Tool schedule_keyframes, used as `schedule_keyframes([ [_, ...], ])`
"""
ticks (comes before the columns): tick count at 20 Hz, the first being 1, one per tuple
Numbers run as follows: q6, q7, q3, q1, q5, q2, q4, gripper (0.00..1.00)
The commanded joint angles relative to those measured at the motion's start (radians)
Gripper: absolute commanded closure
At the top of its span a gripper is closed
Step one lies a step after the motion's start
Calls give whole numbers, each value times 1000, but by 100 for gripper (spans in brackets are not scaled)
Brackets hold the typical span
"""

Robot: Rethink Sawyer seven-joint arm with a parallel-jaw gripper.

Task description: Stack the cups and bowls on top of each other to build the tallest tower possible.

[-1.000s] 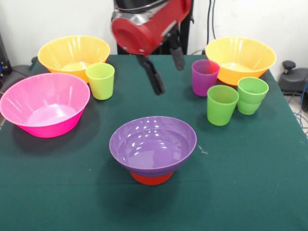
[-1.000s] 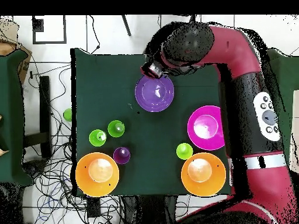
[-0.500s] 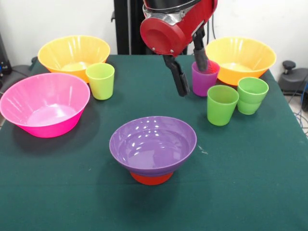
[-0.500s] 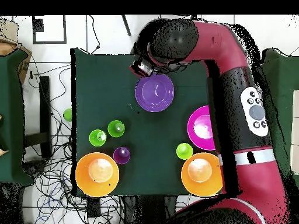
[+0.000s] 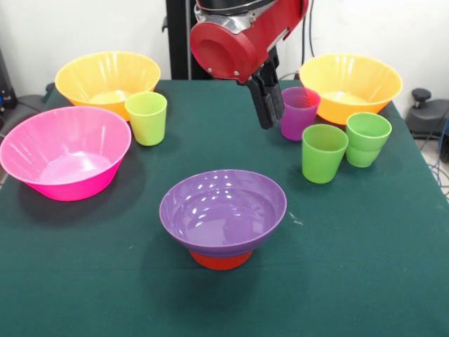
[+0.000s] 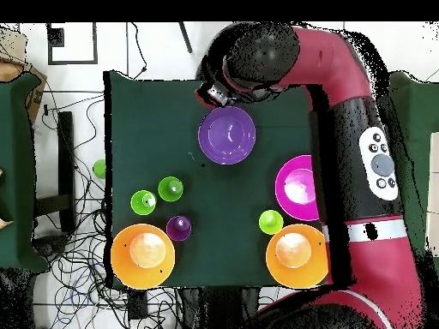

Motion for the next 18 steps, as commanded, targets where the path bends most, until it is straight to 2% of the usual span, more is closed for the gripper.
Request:
schedule_keyframes([
  [1, 62, -3, -61, 19, 10, 91, -36, 100],
  [5, 55, 2, -66, 16, 13, 83, -14, 100],
  [8, 89, 22, -88, 42, -3, 83, -21, 100],
  [12, 69, 1, -85, 49, -11, 101, -16, 100],
  [18, 6, 15, -98, 41, -35, 53, 55, 100],
])
